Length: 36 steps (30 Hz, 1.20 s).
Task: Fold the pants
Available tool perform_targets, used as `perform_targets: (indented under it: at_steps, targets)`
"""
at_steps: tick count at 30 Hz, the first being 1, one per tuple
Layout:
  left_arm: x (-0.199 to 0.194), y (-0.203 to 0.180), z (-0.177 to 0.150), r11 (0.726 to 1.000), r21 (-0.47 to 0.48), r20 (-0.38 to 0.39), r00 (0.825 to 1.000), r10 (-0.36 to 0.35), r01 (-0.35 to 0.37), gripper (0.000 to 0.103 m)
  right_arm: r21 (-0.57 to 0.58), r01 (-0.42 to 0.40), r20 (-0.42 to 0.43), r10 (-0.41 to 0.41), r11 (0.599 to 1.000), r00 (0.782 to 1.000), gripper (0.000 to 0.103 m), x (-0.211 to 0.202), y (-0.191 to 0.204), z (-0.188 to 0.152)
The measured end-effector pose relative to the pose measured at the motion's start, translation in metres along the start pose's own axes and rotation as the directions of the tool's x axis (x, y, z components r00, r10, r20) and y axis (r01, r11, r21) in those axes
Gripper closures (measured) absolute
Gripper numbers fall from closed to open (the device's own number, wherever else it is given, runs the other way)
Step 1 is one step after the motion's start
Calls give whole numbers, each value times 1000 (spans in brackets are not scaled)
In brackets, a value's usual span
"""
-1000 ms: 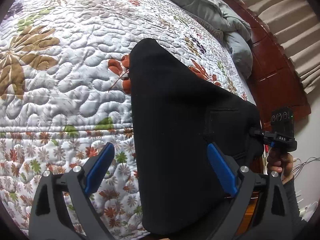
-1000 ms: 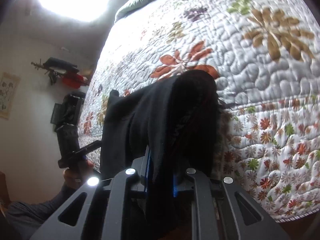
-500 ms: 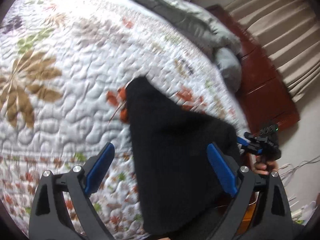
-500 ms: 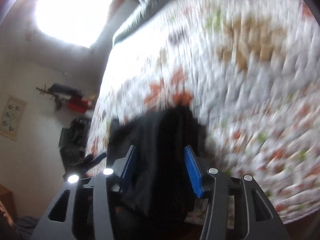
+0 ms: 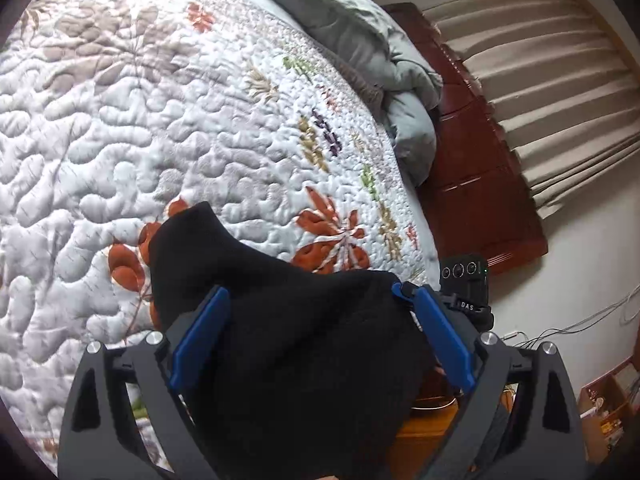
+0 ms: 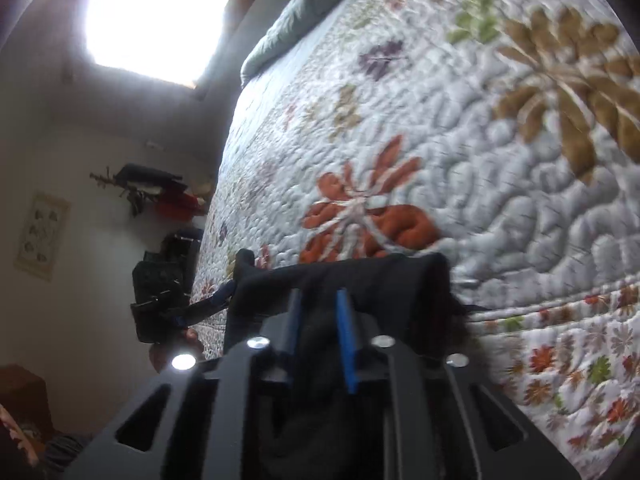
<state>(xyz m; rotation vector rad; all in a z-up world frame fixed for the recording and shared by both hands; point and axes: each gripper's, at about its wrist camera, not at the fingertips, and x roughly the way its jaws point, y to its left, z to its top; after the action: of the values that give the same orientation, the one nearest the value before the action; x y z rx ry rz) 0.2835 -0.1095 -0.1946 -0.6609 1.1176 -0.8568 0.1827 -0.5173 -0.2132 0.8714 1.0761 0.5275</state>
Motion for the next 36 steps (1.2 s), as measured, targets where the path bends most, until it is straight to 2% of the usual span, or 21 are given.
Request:
perform_targets:
  at_steps: [2, 5, 6, 7, 8, 11, 14, 16, 18, 20, 22, 23, 27, 29, 30, 31, 33, 34, 36]
  targets:
    - [2, 7, 3, 1000, -11, -3, 1000, -9, 9, 11, 19, -24, -6, 24, 1000, 1000, 103, 1, -14, -4]
    - [-6, 7, 5, 1000, -22, 2, 1000, -6, 6, 11, -16, -11, 9, 11, 1000, 1000, 102, -9, 1, -7]
    - [-10, 2, 4, 1000, -13, 10, 1000, 6, -6, 11, -39, -14, 25, 15, 999, 1000, 92, -17, 13, -10]
    - [-21, -8, 1, 1000, 15, 32, 999, 19, -20, 11, -61, -22, 39, 25, 998, 999, 78, -27, 24, -14]
    - [-29, -15, -2, 999, 37, 45, 999, 21, -22, 11, -93, -11, 55, 16, 996, 998, 76, -38, 39, -21]
    - [-57, -45, -29, 991, 130, 45, 999, -5, -1, 11, -182, -44, 43, 53, 982, 998, 76, -57, 79, -50]
    - [-70, -58, -64, 983, 177, -5, 998, -59, 59, 11, -204, -69, -7, 69, 977, 998, 76, -52, 89, -82]
    - [-67, -54, -87, 981, 170, -49, 995, -90, 97, 11, -197, -55, -38, 48, 979, 998, 76, -41, 83, -98]
    - [-58, -43, -100, 985, 156, -74, 995, -64, 75, 11, -153, -23, -50, 16, 988, 999, 76, -31, 62, -110]
    - [-47, -27, -110, 991, 122, -100, 994, -49, 61, 12, -104, -15, -37, 11, 994, 999, 82, -29, 41, -115]
    - [-39, -17, -112, 992, 106, -106, 993, -50, 61, 12, -93, 5, -28, -7, 996, 1000, 100, -30, 28, -118]
    - [-36, -15, -112, 994, 96, -108, 993, -51, 61, 13, -70, 9, -26, -11, 997, 1000, 103, -30, 19, -119]
    - [-35, -14, -109, 994, 70, -119, 990, -72, 80, 13, -46, 7, -14, -8, 999, 1000, 103, -38, 11, -115]
    - [-47, -17, -104, 995, 71, -98, 993, -68, 76, 12, -61, 31, 25, -30, 998, 999, 93, -58, 18, -110]
    - [-55, -19, -102, 995, 73, -78, 995, -66, 71, 10, -55, 27, 39, -25, 998, 999, 76, -65, 19, -106]
    - [-64, -18, -97, 995, 73, -58, 996, -61, 65, 9, -40, 39, 65, -37, 998, 997, 51, -77, 21, -100]
    - [-76, -12, -90, 998, 66, -37, 999, -19, 21, 5, -24, 49, 94, -46, 999, 995, 21, -86, 20, -89]
    - [-78, -4, -84, 999, 51, -37, 999, 19, -17, 4, -22, 30, 74, -28, 999, 997, 21, -83, 19, -82]
    - [-77, 10, -76, 998, -7, -75, 996, 56, -57, 4, -13, 44, 30, -43, 999, 999, 17, -70, 16, -71]
